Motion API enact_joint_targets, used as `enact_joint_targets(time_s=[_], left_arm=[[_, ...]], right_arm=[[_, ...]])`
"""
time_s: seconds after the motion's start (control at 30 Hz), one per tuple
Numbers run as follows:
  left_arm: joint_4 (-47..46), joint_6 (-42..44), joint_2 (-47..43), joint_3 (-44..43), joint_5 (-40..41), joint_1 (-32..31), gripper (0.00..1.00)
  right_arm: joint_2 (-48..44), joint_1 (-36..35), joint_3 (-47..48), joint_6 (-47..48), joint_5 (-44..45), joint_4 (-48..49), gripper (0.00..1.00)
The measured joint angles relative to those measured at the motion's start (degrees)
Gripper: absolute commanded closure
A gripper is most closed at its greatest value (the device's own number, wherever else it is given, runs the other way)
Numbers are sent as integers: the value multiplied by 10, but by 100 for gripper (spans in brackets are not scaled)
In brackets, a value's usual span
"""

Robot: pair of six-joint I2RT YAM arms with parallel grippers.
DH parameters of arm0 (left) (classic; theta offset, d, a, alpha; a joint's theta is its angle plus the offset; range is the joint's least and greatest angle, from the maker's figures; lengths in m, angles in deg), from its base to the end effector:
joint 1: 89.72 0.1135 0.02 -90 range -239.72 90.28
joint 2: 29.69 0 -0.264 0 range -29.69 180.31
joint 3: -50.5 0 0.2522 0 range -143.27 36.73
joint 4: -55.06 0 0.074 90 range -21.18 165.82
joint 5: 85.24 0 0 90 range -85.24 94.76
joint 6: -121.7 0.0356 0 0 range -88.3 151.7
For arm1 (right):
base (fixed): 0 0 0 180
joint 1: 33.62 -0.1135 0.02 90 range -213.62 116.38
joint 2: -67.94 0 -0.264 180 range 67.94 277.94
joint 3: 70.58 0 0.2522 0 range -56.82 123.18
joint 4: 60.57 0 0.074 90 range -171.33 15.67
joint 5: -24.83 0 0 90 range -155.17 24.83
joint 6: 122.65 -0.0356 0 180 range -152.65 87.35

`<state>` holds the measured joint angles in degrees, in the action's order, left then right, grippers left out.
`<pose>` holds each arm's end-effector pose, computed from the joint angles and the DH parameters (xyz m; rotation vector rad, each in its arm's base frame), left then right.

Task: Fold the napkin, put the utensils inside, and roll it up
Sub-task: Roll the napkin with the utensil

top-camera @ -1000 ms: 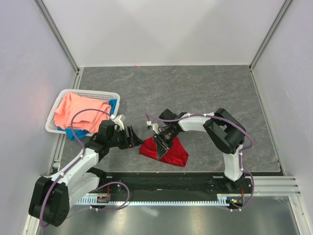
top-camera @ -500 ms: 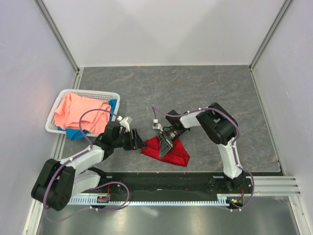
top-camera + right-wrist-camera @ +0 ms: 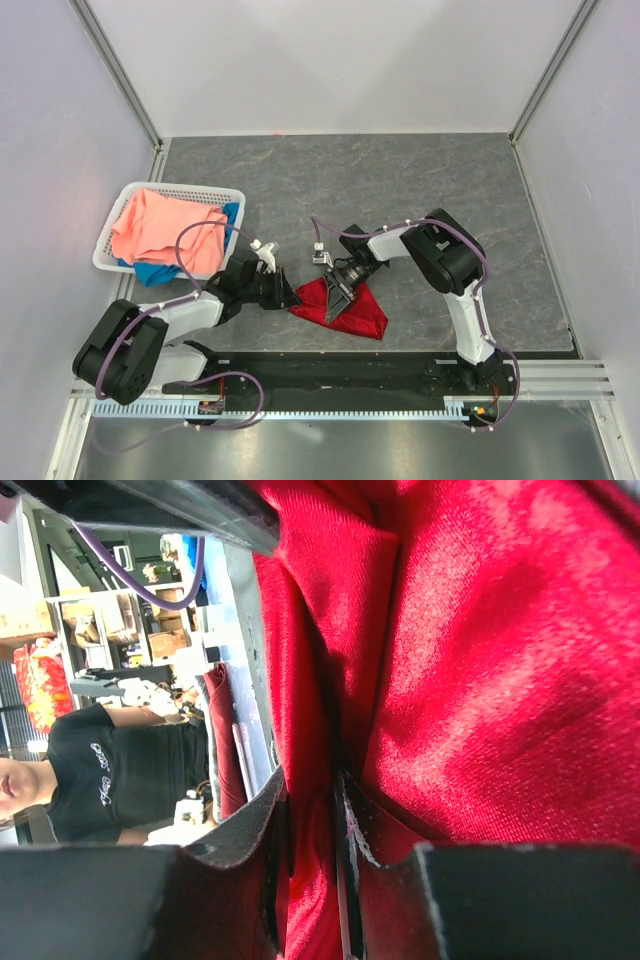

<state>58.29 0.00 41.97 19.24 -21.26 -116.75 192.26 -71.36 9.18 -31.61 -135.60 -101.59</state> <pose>0.1761 -0.1074 0.1275 0.1430 2.4683 -1.0122 0.2603 0.2439 0.0689 0.8382 -2.1894 -1.5984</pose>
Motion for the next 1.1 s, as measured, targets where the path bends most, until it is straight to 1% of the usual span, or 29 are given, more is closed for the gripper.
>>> enact_joint_targets(time_s=[0.03,0.07,0.1,0.17,0.2,0.27,0.3,0.4,0.5,0.57,0.6,0.63,0.67,0.7,0.77,0.87,0.97,1.1], left_arm=[[-2,1,3,0,2,-3,87],[-3,1,5,-1,4,-5,92],[-3,2,5,-2,4,-7,98],[-2,3,5,-6,5,-8,98],[0,4,5,-7,5,-8,98],[10,4,5,-12,5,-8,98],[20,4,5,-17,6,-8,98],[55,3,6,-38,8,-8,98],[102,2,20,-71,14,-8,98],[140,2,42,-100,15,-7,98],[157,2,57,-115,15,-6,98],[172,2,70,-130,14,-4,98],[185,2,80,-140,12,-2,98],[196,2,87,-148,9,0,98],[215,2,95,-159,2,4,98],[235,2,104,-170,-9,10,98],[253,2,106,-176,-15,14,98],[271,3,109,-183,-17,15,98]], right_arm=[[0,0,1,0,0,-1,72],[0,0,1,0,2,-2,71],[0,0,2,-1,3,-3,67],[-1,0,6,-5,9,-6,61],[-5,0,7,-10,13,-7,52],[-19,0,8,-21,28,-11,43],[-31,0,8,-28,41,-12,34],[-90,0,8,-35,116,-9,26],[-172,-4,3,-41,202,4,23],[-244,-19,-16,-43,285,27,22],[-285,-37,-30,-44,338,40,20],[-335,-70,-54,-43,405,63,20],[-365,-97,-69,-43,442,74,19],[-399,-138,-90,-43,494,95,19],[-442,-220,-129,-41,587,128,18],[-451,-326,-178,-35,712,166,18],[-423,-369,-197,-27,794,175,18],[-374,-393,-197,-12,875,187,18]])
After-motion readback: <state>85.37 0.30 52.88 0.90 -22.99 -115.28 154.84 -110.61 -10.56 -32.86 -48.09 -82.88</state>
